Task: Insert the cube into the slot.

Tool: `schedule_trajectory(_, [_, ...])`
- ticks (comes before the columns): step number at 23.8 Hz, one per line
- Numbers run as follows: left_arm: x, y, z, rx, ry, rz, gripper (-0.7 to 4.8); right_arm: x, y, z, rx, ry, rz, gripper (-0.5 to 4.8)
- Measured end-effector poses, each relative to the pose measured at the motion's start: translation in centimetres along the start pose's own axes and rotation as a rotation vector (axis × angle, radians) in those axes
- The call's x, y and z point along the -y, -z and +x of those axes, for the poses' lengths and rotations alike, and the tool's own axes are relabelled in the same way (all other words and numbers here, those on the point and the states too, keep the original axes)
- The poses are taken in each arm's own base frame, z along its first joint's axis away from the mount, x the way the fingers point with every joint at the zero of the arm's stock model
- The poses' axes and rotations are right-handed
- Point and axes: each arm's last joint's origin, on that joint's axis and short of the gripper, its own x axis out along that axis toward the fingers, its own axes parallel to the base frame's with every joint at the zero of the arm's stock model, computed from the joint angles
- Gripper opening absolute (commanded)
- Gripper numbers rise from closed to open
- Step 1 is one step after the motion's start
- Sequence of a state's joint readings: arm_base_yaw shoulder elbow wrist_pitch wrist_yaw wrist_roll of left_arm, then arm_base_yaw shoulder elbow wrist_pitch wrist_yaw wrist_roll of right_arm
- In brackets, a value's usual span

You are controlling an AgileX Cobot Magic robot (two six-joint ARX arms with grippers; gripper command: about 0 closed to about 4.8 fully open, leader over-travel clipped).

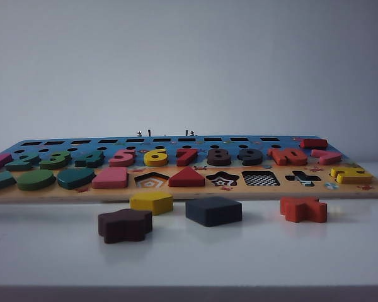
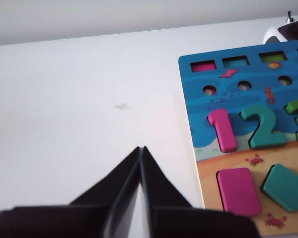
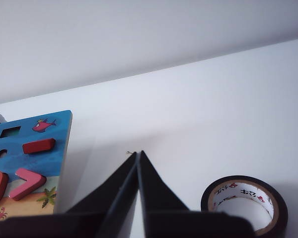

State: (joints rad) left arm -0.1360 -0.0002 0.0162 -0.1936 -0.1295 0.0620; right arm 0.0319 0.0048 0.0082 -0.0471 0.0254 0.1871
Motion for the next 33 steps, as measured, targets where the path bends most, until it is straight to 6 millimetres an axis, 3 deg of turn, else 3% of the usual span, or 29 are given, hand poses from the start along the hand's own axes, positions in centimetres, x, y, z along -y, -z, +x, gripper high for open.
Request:
schedule_trajectory(9, [0.0,-0.3,-0.2,-0.012,0.0,0.002,0.17,0.0,0.1,0.0,-0.005,0.001,0.0,0.0])
schedule_trajectory(19, [0.6,-6.3,-1.3,-0.034,0.223,0.019,0.17,0.0,0.1,0.0,-0.005,0.001,0.0,0.0])
schedule_trajectory(33, [1.4,-10.8,-2.6,-0.258,0.479,0.042,0.17,0.0,0.1,0.0,-0.006,0.001,0.0,0.0])
